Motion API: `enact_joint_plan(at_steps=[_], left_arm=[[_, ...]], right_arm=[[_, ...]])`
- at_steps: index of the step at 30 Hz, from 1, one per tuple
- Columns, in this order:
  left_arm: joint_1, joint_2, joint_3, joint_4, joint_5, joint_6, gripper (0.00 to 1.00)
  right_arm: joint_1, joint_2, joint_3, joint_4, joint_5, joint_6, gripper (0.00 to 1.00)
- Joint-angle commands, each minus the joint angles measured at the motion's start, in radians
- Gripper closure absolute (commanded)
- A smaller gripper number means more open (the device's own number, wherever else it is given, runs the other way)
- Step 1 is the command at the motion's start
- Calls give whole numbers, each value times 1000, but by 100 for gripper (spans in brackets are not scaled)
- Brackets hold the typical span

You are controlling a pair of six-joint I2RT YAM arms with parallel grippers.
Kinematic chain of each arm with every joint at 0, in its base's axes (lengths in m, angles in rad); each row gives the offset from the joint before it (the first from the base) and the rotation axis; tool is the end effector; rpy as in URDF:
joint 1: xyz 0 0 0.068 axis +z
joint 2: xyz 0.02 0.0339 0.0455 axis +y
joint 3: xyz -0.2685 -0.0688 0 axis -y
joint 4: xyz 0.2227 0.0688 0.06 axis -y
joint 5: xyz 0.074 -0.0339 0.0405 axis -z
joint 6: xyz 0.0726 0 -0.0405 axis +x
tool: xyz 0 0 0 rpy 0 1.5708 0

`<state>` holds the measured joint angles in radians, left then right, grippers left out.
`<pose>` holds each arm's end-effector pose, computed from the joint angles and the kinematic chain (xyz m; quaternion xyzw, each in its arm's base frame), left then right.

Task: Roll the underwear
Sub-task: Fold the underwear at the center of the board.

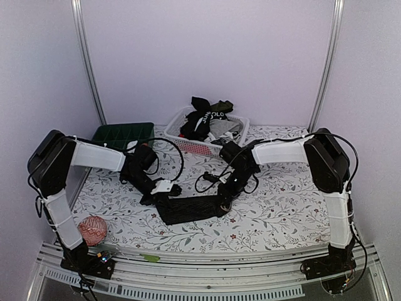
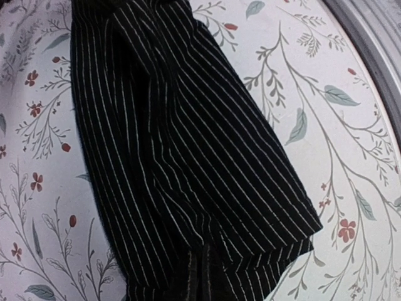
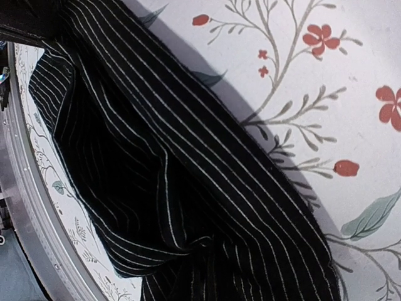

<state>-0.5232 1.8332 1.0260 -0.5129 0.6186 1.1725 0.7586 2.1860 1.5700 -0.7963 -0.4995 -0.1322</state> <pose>0.2562 -0.1964 0.1244 0.7339 0.5967 -0.2482 0.2092 0.2759 0.3094 0.1171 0.4338 -0.8633 -0.2580 0.0029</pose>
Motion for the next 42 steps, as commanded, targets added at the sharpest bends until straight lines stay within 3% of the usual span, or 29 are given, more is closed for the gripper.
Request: enact_joint_plan(at_steps=[1, 12, 16, 24, 42], left_arm=[[-1, -36, -4, -110, 50, 88, 100], [-32, -194, -54, -306, 138, 83, 100], [9, -126, 37, -419, 152, 118, 100], [18, -22, 173, -489, 138, 173, 100], [58, 196, 344, -516, 136, 180, 100]], right_arm=[[17, -21, -113, -70, -13, 50, 100], [180, -225, -230, -90, -171, 179, 100], [174, -271, -267, -99, -164, 214, 100], [146, -291, -295, -84, -178, 249, 100], [68, -220, -235, -162, -94, 199, 100]])
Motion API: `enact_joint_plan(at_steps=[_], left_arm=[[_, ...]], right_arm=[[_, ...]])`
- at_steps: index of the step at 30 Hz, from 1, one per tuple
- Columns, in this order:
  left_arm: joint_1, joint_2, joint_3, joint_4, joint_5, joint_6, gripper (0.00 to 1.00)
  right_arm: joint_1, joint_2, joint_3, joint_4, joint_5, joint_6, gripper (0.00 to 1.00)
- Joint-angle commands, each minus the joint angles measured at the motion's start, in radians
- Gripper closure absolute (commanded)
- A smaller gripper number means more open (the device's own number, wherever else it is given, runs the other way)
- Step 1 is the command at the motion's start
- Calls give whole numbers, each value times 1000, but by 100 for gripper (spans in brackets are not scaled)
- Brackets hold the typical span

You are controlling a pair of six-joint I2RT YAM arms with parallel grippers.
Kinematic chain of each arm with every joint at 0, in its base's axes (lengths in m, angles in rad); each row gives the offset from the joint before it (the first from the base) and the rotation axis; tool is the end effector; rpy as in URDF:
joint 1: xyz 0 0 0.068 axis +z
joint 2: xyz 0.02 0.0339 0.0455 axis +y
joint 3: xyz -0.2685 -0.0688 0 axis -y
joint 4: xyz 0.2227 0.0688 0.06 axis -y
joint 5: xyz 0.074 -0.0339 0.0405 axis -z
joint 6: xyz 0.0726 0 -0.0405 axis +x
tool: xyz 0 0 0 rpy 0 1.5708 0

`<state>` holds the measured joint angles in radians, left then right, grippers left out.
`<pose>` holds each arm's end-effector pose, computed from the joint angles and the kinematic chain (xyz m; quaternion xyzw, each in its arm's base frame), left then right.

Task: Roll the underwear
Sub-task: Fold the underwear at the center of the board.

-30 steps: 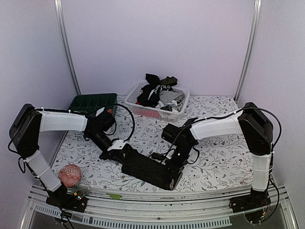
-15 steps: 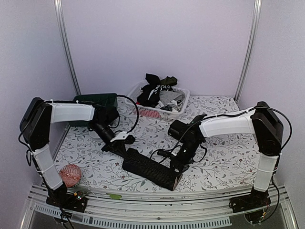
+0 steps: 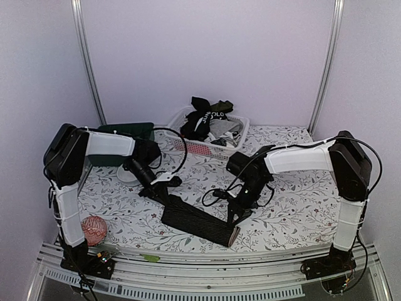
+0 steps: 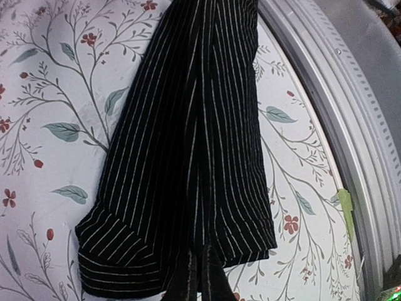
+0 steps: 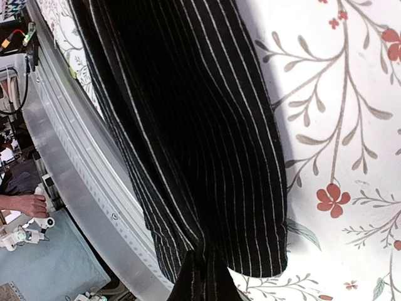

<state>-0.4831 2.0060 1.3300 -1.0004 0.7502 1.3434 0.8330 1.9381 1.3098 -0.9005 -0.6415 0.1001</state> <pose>0.2702 -0.1976 0.1380 0.7236 0.5832 -0.3530 0.1079 0.1948 0.2789 0.1497 0.3461 -0.8834 -0.2905 0.1240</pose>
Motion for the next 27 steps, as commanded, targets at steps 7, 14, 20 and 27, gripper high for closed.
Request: enact_joint_plan(at_steps=[7, 14, 20, 27], left_arm=[[21, 67, 92, -45, 6, 0, 100], [23, 132, 141, -53, -9, -24, 100], [33, 187, 148, -20, -45, -64, 100], [38, 188, 170, -56, -35, -50, 100]], right_arm=[[-19, 65, 54, -62, 100, -39, 100], [-25, 82, 58, -65, 169, -39, 100], [-28, 95, 59, -63, 182, -44, 100], [-28, 106, 69, -80, 177, -45, 100]])
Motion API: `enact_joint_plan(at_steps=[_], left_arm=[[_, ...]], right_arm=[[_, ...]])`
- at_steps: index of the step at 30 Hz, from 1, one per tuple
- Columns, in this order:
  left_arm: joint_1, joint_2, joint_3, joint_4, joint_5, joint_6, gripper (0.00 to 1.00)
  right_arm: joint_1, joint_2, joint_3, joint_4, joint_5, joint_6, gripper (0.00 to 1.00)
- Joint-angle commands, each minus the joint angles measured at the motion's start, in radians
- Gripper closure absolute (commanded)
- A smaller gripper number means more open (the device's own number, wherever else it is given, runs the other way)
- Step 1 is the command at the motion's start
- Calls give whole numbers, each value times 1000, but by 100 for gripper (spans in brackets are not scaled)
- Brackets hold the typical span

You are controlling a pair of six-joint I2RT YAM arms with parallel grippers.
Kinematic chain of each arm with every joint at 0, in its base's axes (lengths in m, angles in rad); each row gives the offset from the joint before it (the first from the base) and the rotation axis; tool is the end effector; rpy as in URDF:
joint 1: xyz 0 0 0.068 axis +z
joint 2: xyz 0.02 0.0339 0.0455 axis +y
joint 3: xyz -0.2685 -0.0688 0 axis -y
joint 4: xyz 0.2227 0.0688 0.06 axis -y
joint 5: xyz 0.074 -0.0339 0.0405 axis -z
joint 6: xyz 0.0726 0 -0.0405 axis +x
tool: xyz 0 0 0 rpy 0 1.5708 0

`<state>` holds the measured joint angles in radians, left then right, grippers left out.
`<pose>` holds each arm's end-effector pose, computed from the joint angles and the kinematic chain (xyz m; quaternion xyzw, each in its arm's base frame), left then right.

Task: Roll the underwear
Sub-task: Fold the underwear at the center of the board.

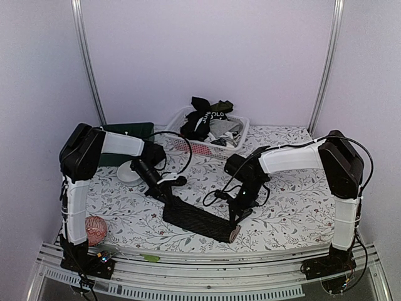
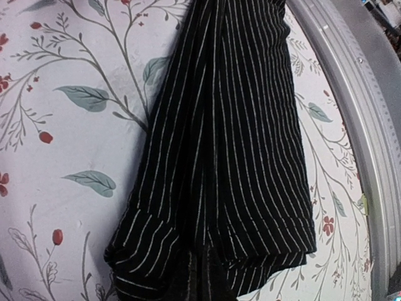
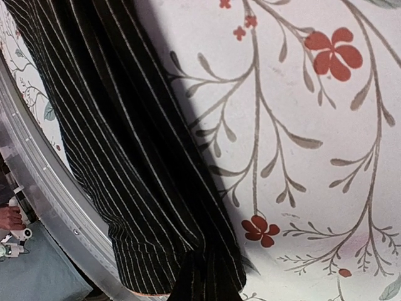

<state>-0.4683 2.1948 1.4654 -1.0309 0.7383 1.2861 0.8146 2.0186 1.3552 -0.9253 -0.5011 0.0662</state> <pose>0.2982 -0.2056 0.1023 0.6921 0.6198 -0.3647 0.0619 0.2122 0.2758 0.1280 0.3520 -0.9025 -0.2206 0.1135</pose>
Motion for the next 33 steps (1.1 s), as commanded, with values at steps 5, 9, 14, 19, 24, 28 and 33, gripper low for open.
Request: enact_joint_plan(at_steps=[5, 9, 14, 19, 24, 28, 33], left_arm=[[22, -49, 73, -77, 32, 11, 100], [23, -28, 100, -82, 21, 5, 100], [28, 27, 145, -64, 6, -31, 100], [32, 75, 155, -35, -25, -52, 100], [33, 81, 139, -25, -38, -51, 100], [33, 64, 112, 14, -46, -79, 100], [34, 49, 85, 48, -44, -102, 100]], right_arm=[[-10, 8, 72, -73, 48, -4, 100], [-11, 8, 93, -85, 52, -4, 100], [-28, -4, 72, -87, 66, -8, 100], [-40, 12, 50, -72, 63, -10, 100], [-40, 32, 50, -49, 30, -8, 100], [-43, 49, 45, -30, 92, -7, 100], [-45, 59, 56, -22, 101, 19, 100]])
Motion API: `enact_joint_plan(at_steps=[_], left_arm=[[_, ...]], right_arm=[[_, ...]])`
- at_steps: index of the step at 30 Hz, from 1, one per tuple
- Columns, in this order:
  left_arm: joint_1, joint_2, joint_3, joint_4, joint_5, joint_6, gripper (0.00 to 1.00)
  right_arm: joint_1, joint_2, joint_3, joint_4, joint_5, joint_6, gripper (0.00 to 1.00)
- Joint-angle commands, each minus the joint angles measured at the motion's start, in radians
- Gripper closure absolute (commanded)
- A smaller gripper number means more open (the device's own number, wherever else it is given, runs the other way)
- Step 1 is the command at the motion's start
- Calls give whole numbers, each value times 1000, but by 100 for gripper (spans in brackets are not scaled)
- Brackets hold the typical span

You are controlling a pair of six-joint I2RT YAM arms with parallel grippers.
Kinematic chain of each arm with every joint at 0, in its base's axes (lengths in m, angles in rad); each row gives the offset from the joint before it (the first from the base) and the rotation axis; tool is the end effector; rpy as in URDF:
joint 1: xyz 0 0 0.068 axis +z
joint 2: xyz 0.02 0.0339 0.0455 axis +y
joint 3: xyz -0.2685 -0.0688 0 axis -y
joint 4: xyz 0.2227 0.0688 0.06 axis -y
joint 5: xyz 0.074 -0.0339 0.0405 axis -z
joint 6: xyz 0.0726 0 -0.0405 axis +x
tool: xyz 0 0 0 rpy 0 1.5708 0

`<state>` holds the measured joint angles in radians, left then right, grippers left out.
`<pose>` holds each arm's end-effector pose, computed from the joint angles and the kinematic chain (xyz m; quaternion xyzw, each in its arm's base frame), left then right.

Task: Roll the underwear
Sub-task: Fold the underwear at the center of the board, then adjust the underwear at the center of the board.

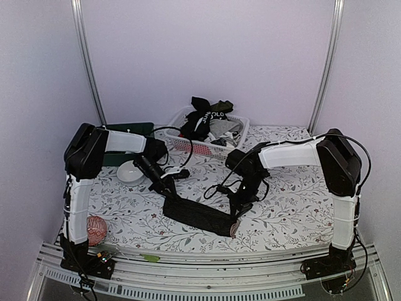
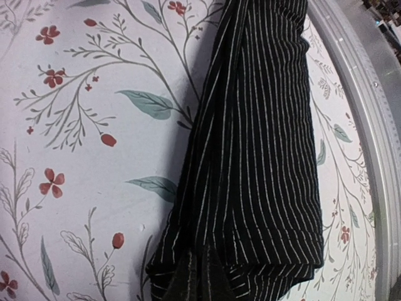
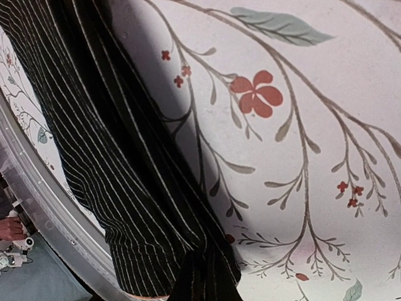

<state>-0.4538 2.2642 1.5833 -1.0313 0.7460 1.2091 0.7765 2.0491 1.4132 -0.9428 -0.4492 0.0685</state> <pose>0.3240 -0.2128 0.1004 0.6690 0.6449 -0.3621 0.0729 0.2328 0.2729 0.1285 0.3371 -0.9147 -0.2016 0.0948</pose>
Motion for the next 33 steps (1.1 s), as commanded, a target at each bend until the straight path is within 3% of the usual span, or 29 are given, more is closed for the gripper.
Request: enact_joint_plan(at_steps=[1, 4, 13, 19, 23, 25, 29, 33], left_arm=[[20, -26, -37, 52, -48, -28, 100], [21, -45, -37, 60, -31, -40, 97], [57, -128, -27, 104, 26, -179, 57], [99, -251, -71, 179, 62, -288, 47], [133, -392, -144, 290, 88, -390, 32], [139, -462, -193, 332, 116, -417, 6], [131, -584, -290, 404, 181, -490, 4], [120, -647, -368, 457, 198, -574, 4]], right_arm=[[-6, 26, 0, -6, 54, 22, 98], [-5, 3, 10, -21, 81, 31, 86], [-30, -77, 66, -36, 209, 77, 51], [-36, -140, 109, -21, 236, 103, 36], [-37, -229, 52, 78, 116, 142, 33], [-37, -301, -27, 182, 13, 174, 23], [-36, -415, -192, 446, -184, 291, 8], [-28, -401, -310, 675, -394, 429, 1]])
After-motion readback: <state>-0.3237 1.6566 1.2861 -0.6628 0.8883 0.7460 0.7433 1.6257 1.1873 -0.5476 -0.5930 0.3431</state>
